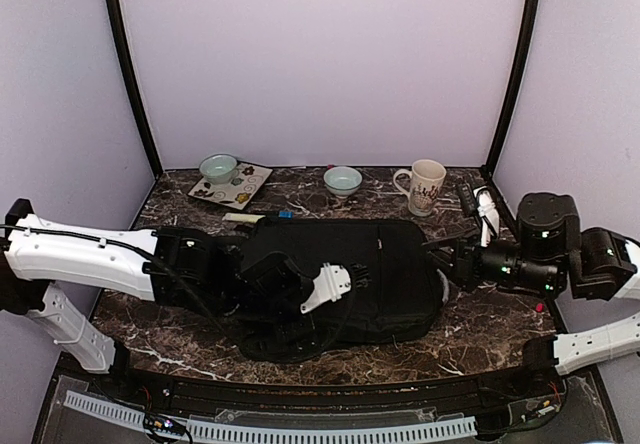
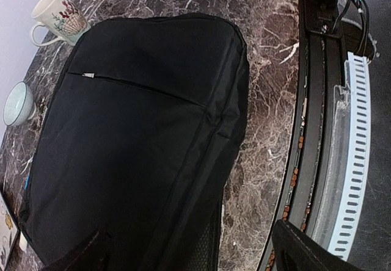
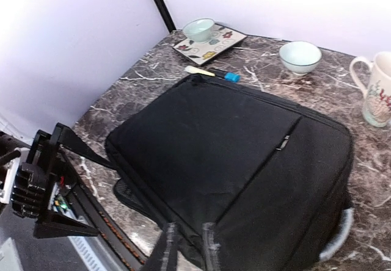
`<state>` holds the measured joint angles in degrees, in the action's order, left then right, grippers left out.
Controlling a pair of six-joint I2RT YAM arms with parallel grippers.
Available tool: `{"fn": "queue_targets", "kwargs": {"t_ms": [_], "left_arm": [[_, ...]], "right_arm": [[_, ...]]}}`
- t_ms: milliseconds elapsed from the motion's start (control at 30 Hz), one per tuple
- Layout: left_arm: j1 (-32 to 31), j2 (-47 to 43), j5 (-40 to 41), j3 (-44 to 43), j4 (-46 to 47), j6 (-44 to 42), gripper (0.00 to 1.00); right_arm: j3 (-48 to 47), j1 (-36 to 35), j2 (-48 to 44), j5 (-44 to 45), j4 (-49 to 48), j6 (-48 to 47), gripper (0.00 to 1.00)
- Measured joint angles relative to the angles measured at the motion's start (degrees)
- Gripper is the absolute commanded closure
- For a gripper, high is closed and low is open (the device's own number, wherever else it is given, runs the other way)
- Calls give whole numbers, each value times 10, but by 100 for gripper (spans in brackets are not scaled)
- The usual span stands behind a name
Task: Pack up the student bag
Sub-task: Pick up the largest pocket of the bag from the student bag.
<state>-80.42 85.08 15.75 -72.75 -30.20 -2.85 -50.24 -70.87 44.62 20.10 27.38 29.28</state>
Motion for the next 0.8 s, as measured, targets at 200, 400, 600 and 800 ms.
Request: {"fn": "queue_targets", "kwargs": {"t_ms": [200,400,600,800], "left_arm": [[-5,84,12,0,33,-58,3],[-5,157,35,-3,69,-109,1],[-5,177,45,-5,78,-138,3],[-5,159,45,-9,89,-123,2]], "right_arm": [[36,0,-75,61,87,99,36],[42,0,-107,64,137,154,30],[83,0,-60,-32,161,177,32],[101,-28,44,-85,156,195,32]]}}
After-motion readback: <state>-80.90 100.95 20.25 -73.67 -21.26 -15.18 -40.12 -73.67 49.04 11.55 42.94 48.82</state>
